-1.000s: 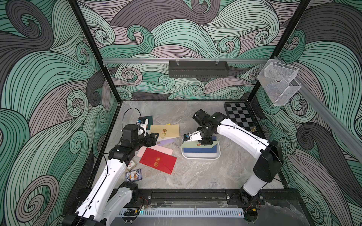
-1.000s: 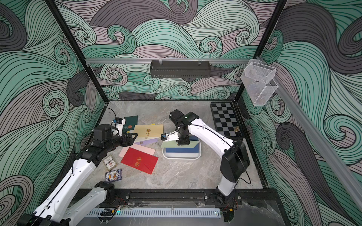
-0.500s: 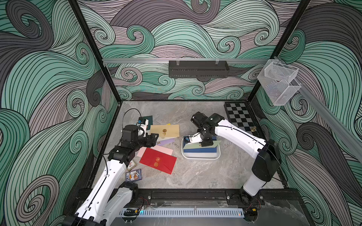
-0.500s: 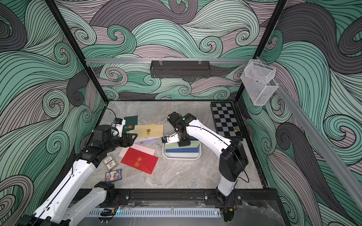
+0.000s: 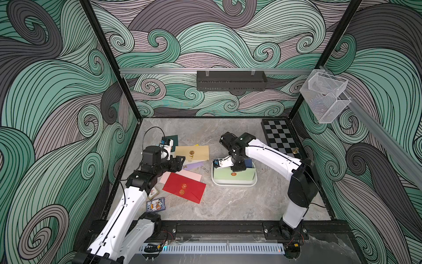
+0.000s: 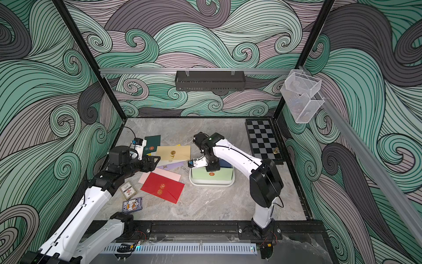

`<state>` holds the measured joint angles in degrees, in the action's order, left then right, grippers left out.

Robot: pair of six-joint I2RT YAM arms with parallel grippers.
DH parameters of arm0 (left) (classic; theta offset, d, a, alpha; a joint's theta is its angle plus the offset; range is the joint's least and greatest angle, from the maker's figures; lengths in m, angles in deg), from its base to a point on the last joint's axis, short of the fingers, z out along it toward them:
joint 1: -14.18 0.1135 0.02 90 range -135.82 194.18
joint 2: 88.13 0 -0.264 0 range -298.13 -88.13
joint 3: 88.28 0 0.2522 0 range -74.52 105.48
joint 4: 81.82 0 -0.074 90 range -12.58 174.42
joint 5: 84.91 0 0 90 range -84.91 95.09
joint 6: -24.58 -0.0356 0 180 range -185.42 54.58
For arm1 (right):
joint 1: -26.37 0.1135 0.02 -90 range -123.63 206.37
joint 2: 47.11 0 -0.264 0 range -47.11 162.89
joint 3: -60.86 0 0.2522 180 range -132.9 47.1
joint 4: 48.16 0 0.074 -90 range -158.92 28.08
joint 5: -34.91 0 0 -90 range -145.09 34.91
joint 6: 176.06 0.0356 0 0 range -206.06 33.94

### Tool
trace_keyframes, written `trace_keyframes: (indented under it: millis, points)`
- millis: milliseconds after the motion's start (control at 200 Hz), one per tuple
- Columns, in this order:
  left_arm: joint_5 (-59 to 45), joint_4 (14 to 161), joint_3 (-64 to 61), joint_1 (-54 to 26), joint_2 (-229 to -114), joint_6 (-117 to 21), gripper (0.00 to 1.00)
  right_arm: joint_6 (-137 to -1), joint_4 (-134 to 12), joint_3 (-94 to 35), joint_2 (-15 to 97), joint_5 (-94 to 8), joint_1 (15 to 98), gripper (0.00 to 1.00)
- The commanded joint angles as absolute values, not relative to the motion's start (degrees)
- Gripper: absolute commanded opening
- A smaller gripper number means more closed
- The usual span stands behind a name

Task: Put the sealed envelopes into the storage box
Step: Place the envelope in the storage box.

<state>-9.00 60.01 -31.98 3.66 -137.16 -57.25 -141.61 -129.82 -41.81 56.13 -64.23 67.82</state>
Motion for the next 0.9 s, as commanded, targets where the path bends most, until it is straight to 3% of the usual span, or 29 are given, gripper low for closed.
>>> trace_keyframes:
  millis: [0,180,300,350,405,445,700,896]
  points:
    - [-9.95,60.64,-31.72,3.9,-137.83,-57.88,0.76,-140.45,-130.32,-43.77,57.2,-63.43,68.55,0.28]
    - [-9.56,60.66,-31.41,3.9,-138.64,-56.36,0.76,-138.57,-127.91,-45.2,57.48,-65.72,68.38,0.28]
    - [-7.71,59.57,-30.2,3.9,-140.44,-52.79,0.76,-131.84,-124.71,-49.02,57.35,-65.91,67.13,0.35]
    - [-7.26,58.41,-28.85,3.9,-142.3,-51.07,0.76,-128.4,-122.75,-50.54,57.0,-64.43,66.24,0.44]
    - [-6.98,56.81,-26.88,3.98,-145.18,-48.3,0.76,-122.97,-119.18,-51.4,56.44,-62.56,64.81,0.63]
    - [-6.7,55.7,-25.06,3.98,-148.22,-45.43,0.74,-117.59,-116.66,-52.08,56.51,-61.58,63.72,0.66]
    - [-11.44,50.54,-10.64,4.07,-176.16,-38.4,0.58,-86.95,-115.88,-62.55,65.65,-43.06,53.7,0.68]
    - [-5.19,51.37,-1.65,4.57,-190.9,-38.18,0.52,-78.18,-113.53,-67.16,73.39,-33.92,52.3,0.67]
